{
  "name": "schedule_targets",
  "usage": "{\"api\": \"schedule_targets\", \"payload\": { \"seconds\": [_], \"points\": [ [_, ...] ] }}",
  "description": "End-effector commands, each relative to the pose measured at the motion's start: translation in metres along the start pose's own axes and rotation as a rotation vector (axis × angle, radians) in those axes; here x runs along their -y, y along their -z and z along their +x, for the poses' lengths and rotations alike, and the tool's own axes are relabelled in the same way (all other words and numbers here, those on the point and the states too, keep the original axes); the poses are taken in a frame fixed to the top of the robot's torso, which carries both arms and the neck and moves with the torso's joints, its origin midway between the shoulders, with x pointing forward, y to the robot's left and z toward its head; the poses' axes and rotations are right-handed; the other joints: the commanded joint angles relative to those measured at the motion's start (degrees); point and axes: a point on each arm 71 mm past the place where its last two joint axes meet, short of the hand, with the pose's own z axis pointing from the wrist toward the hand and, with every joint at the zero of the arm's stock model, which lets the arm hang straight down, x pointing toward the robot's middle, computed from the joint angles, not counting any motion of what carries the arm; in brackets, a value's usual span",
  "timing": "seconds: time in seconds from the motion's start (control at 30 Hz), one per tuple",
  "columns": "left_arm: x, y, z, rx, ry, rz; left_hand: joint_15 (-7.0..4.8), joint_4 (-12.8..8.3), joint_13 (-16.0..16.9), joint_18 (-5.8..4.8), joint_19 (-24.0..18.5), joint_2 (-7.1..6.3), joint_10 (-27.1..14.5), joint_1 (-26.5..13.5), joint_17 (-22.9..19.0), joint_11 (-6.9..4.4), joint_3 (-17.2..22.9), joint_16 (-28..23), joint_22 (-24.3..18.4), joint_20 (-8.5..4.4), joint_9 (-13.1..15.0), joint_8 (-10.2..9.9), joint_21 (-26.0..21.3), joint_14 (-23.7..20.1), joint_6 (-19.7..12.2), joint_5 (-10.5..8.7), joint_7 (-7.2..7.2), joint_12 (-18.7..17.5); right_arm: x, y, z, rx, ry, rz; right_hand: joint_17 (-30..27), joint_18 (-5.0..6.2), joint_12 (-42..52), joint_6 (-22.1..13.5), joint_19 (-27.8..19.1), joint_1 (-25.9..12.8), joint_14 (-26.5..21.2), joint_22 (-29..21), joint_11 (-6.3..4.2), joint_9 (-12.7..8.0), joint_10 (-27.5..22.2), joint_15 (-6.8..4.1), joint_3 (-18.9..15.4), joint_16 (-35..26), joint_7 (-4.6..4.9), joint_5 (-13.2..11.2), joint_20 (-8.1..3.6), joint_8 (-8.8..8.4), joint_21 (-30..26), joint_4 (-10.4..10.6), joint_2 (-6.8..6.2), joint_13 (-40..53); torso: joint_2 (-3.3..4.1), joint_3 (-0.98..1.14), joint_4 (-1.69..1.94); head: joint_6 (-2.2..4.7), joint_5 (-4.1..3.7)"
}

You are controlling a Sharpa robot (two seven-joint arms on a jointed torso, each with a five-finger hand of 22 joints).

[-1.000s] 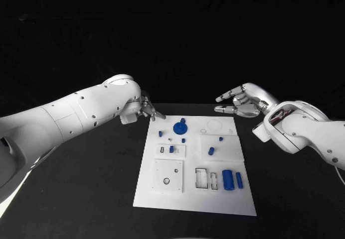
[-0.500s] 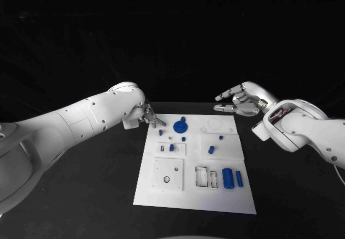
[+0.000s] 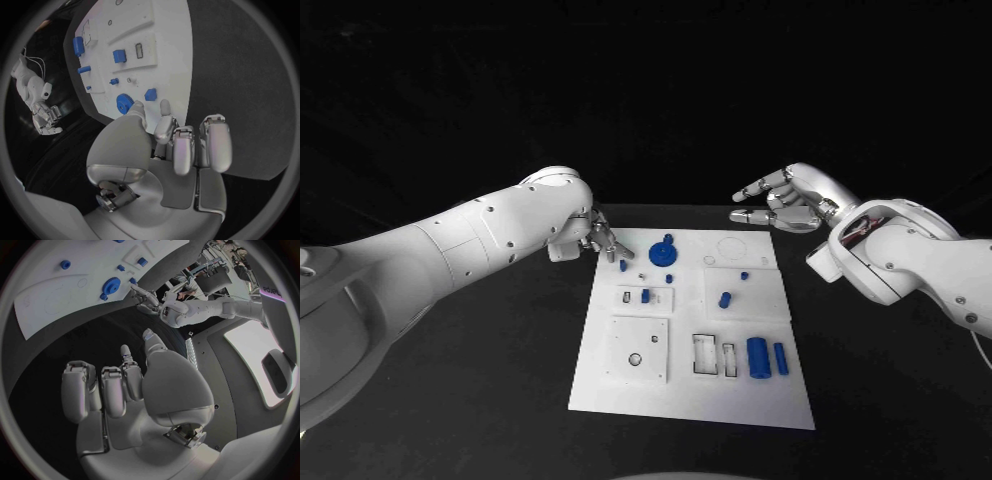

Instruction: Assemble the parts on the task board

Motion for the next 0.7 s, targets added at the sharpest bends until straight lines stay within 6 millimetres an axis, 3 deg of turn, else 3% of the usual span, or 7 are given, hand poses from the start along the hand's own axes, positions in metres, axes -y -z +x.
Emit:
{"api": "schedule_targets", "payload": {
  "seconds": [0.03,0.7],
  "points": [
    [0.0042,0.0002,0.0033,-0.032,-0.007,0.022,-0.31,-0.14,0.08,-0.28,2.07,0.33,0.36,0.24,15.09,0.05,0.03,0.18,2.32,-0.12,-0.11,-0.25,0.37,5.94,0.53,0.1,-0.09,0.37,-0.0013,-0.0003,0.0019,-0.016,0.005,-0.012,9.94,1.05,-0.03,-0.08,-0.42,0.49,4.72,0.01,0.05,0.05,-0.39,-0.05,-0.32,-0.27,-0.14,0.05,-0.11,0.32,-0.25,-0.06,0.3,6.85,-0.01,-0.01,0.0,-0.05,0.06],
    [0.0091,-0.0018,0.0088,-0.049,-0.004,0.038,-0.46,-0.45,0.29,-0.35,2.16,1.2,0.66,2.88,15.09,-0.12,1.05,0.18,2.73,-0.29,-0.72,-0.48,0.59,5.94,1.18,0.16,-0.26,0.55,-0.0018,-0.0008,0.0029,-0.021,0.003,-0.012,9.94,1.05,-0.03,-0.08,-0.42,0.49,4.72,0.01,0.05,0.05,-0.39,-0.05,-0.32,-0.27,-0.14,0.05,-0.11,0.32,-0.25,-0.06,0.3,6.85,0.02,0.0,-0.05,-0.15,-0.07]
  ]
}}
